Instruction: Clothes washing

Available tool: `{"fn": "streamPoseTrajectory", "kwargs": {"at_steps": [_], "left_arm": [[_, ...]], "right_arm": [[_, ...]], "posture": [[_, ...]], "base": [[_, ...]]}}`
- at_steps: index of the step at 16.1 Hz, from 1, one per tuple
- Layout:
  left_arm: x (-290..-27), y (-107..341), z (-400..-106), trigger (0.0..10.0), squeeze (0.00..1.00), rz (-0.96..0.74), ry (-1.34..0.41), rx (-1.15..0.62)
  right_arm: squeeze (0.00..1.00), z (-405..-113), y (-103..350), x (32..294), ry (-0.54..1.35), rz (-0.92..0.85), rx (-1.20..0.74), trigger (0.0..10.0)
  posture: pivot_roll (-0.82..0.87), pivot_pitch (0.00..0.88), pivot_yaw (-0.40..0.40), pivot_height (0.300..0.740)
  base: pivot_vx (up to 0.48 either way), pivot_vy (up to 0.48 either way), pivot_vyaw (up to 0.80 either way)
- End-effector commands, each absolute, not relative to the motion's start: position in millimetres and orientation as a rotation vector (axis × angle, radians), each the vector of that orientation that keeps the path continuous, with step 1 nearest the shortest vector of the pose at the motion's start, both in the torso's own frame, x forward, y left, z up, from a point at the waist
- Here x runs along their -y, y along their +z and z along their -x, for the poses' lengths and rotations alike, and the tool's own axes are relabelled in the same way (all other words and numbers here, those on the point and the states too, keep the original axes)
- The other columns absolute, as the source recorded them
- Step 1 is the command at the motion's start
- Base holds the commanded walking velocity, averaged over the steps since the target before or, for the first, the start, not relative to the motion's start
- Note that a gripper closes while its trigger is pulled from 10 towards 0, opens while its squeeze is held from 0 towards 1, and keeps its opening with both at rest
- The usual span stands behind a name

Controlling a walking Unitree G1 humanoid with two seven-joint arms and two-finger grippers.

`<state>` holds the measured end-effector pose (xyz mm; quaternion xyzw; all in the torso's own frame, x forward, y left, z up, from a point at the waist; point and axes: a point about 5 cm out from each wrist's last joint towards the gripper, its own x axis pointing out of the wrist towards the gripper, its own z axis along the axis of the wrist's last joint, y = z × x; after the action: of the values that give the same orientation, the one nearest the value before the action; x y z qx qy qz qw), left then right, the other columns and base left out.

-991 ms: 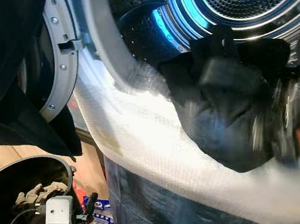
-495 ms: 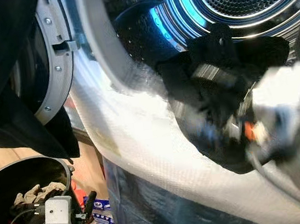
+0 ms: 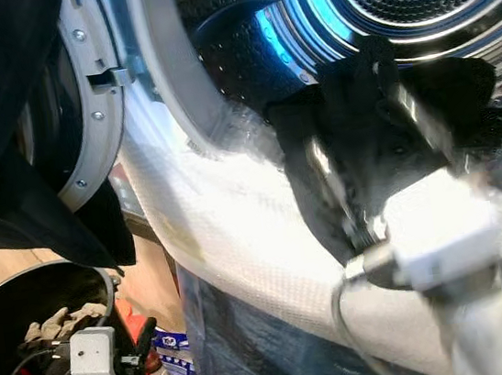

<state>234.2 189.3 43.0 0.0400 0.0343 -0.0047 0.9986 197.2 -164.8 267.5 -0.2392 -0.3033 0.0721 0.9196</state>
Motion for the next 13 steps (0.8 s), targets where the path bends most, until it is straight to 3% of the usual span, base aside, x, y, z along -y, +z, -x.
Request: {"fn": "streamPoseTrajectory", "kwargs": {"at_steps": [1, 7, 10, 13], "left_arm": [[-193.6, 23.9, -223.9, 10.0, 0.00, -0.058, 0.018, -0.168], [-194.8, 17.3, -219.8, 10.0, 0.00, -0.064, 0.015, -0.185], [-195.3, 14.3, -218.3, 10.0, 0.00, -0.068, 0.007, -0.190], [-194.4, 11.6, -216.8, 10.0, 0.00, -0.072, 0.000, -0.196]], "right_arm": [[0.00, -196.2, 266.1, 167.8, 0.109, 0.514, 0.640, 10.0], [0.00, -180.1, 239.2, 175.0, 0.045, 0.688, 0.650, 10.0], [0.00, -178.0, 207.0, 185.1, 0.086, 0.452, 0.411, 10.0], [0.00, -166.5, 203.6, 173.5, 0.216, 0.629, 0.519, 10.0]], "posture": [[-0.07, 0.030, -0.041, 0.740], [-0.08, 0.017, -0.040, 0.740], [-0.09, 0.012, -0.037, 0.740], [-0.10, 0.008, -0.040, 0.740]], "base": [[0.000, 0.000, 0.00], [0.000, 0.000, 0.00], [0.000, 0.000, 0.00], [0.000, 0.000, 0.00]]}}
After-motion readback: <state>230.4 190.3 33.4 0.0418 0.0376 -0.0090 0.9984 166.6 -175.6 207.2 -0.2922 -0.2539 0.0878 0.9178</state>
